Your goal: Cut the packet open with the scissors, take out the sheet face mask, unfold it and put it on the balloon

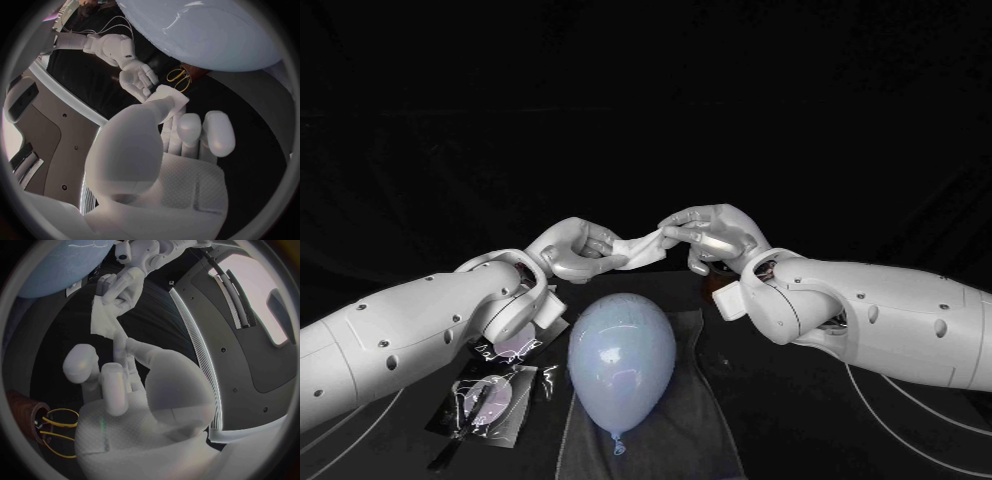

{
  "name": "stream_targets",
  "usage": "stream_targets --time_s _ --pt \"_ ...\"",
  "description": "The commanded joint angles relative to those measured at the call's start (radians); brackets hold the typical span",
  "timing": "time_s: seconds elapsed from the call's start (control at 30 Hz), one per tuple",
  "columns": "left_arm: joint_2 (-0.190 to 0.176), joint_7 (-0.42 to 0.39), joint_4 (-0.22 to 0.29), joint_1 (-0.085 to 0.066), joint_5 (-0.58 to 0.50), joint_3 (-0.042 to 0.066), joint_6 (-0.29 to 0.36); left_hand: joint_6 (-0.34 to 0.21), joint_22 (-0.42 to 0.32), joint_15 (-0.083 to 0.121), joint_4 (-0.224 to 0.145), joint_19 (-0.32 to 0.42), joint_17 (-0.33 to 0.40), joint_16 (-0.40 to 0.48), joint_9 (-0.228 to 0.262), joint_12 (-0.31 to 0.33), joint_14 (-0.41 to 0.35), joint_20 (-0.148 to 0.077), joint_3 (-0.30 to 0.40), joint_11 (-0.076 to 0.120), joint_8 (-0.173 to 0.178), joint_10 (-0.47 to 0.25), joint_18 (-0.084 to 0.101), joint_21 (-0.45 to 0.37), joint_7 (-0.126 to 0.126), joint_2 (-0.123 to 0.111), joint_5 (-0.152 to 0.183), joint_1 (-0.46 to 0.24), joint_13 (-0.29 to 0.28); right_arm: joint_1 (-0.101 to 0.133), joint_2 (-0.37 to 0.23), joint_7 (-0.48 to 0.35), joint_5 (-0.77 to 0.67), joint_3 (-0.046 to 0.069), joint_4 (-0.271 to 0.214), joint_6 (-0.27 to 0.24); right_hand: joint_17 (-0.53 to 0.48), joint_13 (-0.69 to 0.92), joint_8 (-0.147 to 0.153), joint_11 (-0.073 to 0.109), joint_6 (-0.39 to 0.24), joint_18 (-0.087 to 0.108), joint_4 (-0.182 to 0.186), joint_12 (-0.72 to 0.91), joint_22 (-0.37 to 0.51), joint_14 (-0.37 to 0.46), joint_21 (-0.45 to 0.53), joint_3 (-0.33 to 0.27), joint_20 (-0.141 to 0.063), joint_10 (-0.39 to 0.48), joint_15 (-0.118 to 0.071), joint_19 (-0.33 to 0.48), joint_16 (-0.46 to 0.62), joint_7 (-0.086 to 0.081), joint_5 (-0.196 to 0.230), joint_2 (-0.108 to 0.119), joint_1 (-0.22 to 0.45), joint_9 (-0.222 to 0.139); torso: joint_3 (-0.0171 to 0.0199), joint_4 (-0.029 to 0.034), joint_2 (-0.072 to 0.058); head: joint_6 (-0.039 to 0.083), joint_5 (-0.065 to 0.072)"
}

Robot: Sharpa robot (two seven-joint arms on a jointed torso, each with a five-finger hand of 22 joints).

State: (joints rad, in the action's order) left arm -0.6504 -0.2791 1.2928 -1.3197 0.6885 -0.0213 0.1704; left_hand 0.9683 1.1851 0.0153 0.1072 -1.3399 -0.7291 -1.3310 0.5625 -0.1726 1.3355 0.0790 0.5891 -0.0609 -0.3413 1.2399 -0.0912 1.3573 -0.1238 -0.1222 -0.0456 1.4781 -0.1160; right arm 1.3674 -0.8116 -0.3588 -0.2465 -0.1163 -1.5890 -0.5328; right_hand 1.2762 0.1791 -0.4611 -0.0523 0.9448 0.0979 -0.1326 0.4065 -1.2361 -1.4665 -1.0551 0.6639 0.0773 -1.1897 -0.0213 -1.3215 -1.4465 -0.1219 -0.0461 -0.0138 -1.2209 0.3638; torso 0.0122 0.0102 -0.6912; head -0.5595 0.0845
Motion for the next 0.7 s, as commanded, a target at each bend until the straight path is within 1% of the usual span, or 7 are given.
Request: stream_targets --time_s 0.03,0.23,0.37,0.5,0.6,0.63,0.7 --pt "0.001 -0.026 0.006 -0.001 0.002 0.000 0.026 0.004 0.000 -0.002 -0.003 0.003 -0.003 -0.004 0.061 -0.007 0.009 0.001 -0.002 0.002 -0.004 -0.006 0.005 -0.002 -0.002 0.002 -0.003 0.003 -0.001 0.002 0.003 0.008 -0.002 0.002 0.003 -0.005 0.002 0.001 -0.026 0.007 0.003 0.015 0.002 0.003 -0.001 -0.045 -0.005 0.006 -0.001 0.000 -0.007 -0.007 -0.007 0.004 -0.002 -0.009 0.002 0.072 -0.0006 -0.0003 0.000 0.001 0.000" --pt "-0.001 -0.034 0.015 -0.001 -0.038 0.000 0.039 0.003 -0.002 -0.002 -0.005 0.004 0.001 -0.002 0.060 -0.006 0.008 0.001 0.000 0.002 -0.003 -0.009 0.004 -0.003 -0.003 0.001 -0.003 0.001 -0.002 0.002 0.002 0.022 -0.036 0.002 0.000 0.001 0.002 0.001 -0.026 0.007 0.003 0.015 0.002 0.003 -0.001 -0.045 -0.005 0.006 -0.001 0.000 -0.007 -0.007 -0.007 0.004 -0.002 -0.009 0.002 0.072 -0.0004 -0.0004 0.001 0.002 -0.002" --pt "-0.002 -0.040 0.018 -0.001 -0.073 0.000 0.061 0.002 -0.005 -0.003 -0.010 0.007 0.007 0.000 0.059 -0.007 0.006 0.001 0.005 0.001 -0.001 -0.012 0.004 -0.005 -0.003 0.000 -0.003 0.002 -0.003 0.001 -0.004 0.040 -0.095 0.001 -0.006 0.021 -0.002 0.006 -0.029 0.007 -0.001 0.016 0.000 0.006 0.001 -0.045 0.000 0.009 -0.001 0.004 -0.007 -0.004 -0.005 0.004 -0.003 -0.008 0.003 0.078 -0.0009 -0.0001 0.001 0.004 -0.001" --pt "-0.003 -0.043 0.013 -0.001 -0.103 0.000 0.092 0.002 -0.005 -0.003 -0.011 0.007 0.007 0.000 0.059 -0.007 0.006 0.001 0.007 0.001 -0.001 -0.013 0.004 -0.005 -0.004 0.001 -0.003 0.003 -0.003 -0.005 -0.013 0.053 -0.169 0.000 -0.026 0.053 -0.003 0.008 -0.030 0.007 -0.003 0.016 -0.002 0.007 0.002 -0.044 0.001 0.011 -0.001 0.007 -0.007 -0.004 -0.005 0.003 -0.003 -0.008 0.003 0.081 -0.0002 -0.0006 0.000 0.005 -0.005" --pt "-0.001 -0.045 0.005 -0.001 -0.126 0.000 0.118 0.002 -0.009 -0.003 -0.013 0.009 0.013 0.002 0.059 -0.008 0.004 0.001 0.009 0.001 0.000 -0.012 0.003 -0.007 -0.004 0.001 -0.003 0.003 -0.004 -0.010 -0.018 0.051 -0.194 0.000 -0.045 0.072 -0.004 0.009 -0.031 0.007 -0.005 0.016 -0.003 0.007 0.003 -0.044 0.002 0.012 -0.001 0.008 -0.007 -0.003 -0.004 0.003 -0.003 -0.008 0.003 0.082 0.0013 0.0007 0.001 0.007 -0.005" --pt "0.000 -0.046 0.001 -0.001 -0.132 0.000 0.125 0.002 -0.018 -0.003 -0.013 0.015 0.029 0.007 0.058 -0.008 0.000 0.001 0.009 0.001 0.000 -0.013 0.001 -0.012 -0.004 0.001 -0.003 0.003 -0.004 -0.011 -0.019 0.048 -0.196 0.000 -0.051 0.076 -0.004 0.010 -0.031 0.007 -0.005 0.016 -0.003 0.007 0.003 -0.044 0.002 0.013 -0.001 0.009 -0.007 -0.003 -0.004 0.003 -0.003 -0.008 0.003 0.083 0.0015 0.0008 0.001 0.008 -0.006" --pt "0.004 -0.046 -0.007 0.000 -0.140 0.000 0.138 0.002 -0.018 -0.003 -0.014 0.015 0.030 0.008 0.058 -0.008 -0.001 0.001 0.011 0.001 0.000 -0.013 0.001 -0.012 -0.004 0.001 -0.003 0.003 -0.004 -0.014 -0.021 0.042 -0.196 0.000 -0.059 0.084 -0.006 0.011 -0.032 0.007 -0.007 0.016 -0.005 0.008 0.003 -0.043 0.003 0.015 -0.001 0.011 -0.007 -0.002 -0.003 0.003 -0.003 -0.009 0.002 0.084 0.0014 0.0006 0.001 0.010 -0.009"
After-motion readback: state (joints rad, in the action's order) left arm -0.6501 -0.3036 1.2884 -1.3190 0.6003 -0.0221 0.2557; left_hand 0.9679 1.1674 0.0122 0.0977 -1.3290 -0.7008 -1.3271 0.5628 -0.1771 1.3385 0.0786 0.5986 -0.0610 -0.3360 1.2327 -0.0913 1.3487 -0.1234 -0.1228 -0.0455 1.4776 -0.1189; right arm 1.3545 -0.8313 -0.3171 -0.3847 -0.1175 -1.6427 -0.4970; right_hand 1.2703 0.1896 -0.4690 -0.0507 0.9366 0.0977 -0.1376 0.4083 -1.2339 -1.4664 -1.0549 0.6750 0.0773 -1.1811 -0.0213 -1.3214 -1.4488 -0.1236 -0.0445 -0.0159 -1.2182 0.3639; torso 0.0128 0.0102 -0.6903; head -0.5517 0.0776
